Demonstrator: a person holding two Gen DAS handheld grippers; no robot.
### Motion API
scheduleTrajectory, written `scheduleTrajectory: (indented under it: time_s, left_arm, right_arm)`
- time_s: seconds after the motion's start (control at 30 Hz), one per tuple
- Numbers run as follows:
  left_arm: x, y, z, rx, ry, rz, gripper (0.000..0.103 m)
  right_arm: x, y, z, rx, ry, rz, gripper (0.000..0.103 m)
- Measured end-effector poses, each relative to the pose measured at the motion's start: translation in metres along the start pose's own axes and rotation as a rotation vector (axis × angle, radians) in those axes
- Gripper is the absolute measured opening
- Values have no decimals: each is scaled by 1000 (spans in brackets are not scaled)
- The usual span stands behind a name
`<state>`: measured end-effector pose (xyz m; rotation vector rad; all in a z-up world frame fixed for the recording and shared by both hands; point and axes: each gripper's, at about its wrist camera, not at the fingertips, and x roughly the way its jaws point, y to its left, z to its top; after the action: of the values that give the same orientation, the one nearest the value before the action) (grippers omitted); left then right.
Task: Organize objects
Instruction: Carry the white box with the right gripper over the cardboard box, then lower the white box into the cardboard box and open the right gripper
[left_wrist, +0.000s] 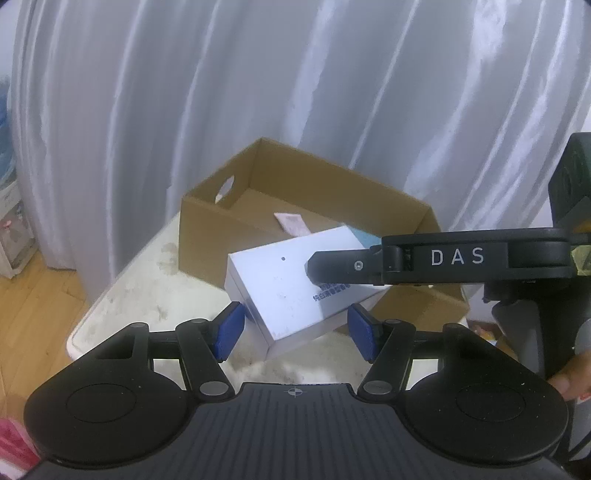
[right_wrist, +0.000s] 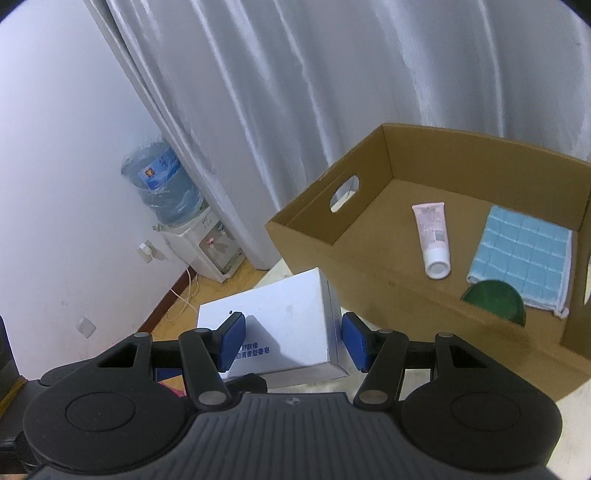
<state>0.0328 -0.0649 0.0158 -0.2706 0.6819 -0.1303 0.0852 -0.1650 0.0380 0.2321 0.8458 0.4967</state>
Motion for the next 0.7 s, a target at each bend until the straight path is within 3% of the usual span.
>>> scheduleTrajectory:
  time_s: [0.43, 0.7]
  left_arm:
    - [33, 0, 49, 4, -17, 22, 62]
    - [84, 0, 92, 23, 20, 11, 62]
  right_arm:
    - [24, -16, 56, -23, -15, 6, 61]
    - [53, -56, 104, 18, 8, 4, 61]
